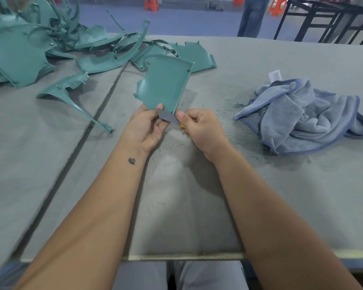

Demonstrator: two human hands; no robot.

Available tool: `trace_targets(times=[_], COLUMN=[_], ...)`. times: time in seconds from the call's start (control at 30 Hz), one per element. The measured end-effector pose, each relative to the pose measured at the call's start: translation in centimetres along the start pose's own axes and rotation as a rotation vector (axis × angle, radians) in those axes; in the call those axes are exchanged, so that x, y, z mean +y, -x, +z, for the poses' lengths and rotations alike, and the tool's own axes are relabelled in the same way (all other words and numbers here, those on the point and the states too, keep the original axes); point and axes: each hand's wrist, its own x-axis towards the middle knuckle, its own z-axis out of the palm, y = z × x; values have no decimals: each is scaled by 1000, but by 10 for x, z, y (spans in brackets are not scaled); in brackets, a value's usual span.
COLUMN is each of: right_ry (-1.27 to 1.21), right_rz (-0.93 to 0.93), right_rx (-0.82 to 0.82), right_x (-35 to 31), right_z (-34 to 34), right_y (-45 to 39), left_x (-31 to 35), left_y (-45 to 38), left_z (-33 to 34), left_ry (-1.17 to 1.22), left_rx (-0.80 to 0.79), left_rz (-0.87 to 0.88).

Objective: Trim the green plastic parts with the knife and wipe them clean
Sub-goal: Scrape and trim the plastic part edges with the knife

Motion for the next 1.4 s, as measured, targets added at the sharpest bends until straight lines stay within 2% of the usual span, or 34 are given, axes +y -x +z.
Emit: trace_targets(times=[1.4], right_ry=[-84], right_rz=[8], right_rx=[126], right_x=[6], right_z=[2], right_y=[-2], left_x=[1], left_y=[5], left_z=[2], left_ry=[-72], left_rx=[-6], left_rz=[-38])
